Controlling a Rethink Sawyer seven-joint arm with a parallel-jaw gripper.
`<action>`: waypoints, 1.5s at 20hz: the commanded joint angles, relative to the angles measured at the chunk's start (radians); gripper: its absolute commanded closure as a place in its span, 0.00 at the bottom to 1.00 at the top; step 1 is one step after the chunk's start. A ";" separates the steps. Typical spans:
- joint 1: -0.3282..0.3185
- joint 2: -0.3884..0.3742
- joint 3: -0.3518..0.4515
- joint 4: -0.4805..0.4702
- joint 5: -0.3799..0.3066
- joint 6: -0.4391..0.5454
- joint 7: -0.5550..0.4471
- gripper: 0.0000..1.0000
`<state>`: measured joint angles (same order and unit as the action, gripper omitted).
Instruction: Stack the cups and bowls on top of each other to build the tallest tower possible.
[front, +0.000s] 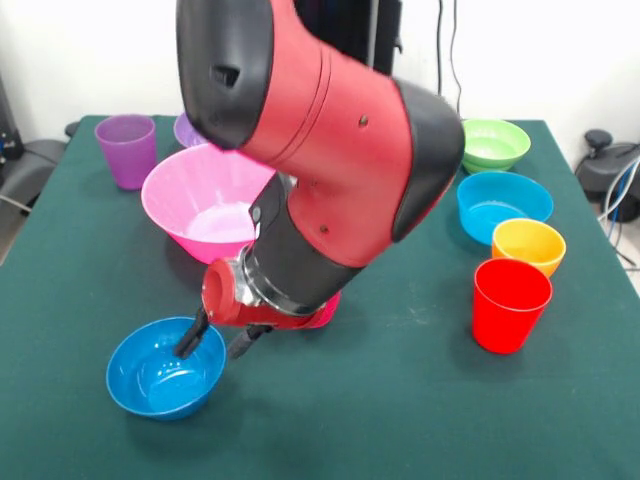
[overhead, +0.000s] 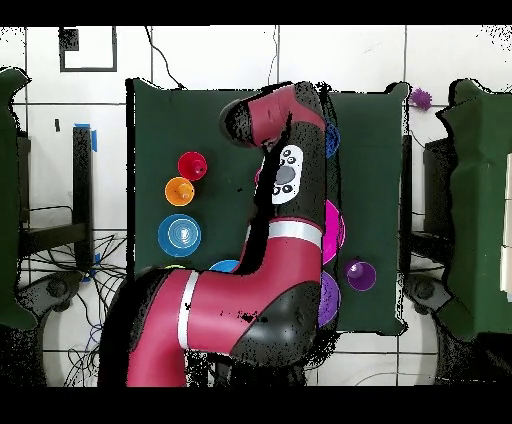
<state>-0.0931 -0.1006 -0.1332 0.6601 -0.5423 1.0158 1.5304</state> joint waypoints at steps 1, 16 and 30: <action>0.025 -0.064 0.052 0.124 -0.001 0.102 -0.232 0.00; 0.019 -0.102 0.085 0.171 0.032 0.162 -0.199 0.00; 0.004 -0.152 0.117 0.341 0.181 0.160 -0.023 0.00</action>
<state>-0.0871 -0.2378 -0.1225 0.8331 -0.4174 1.0979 1.5304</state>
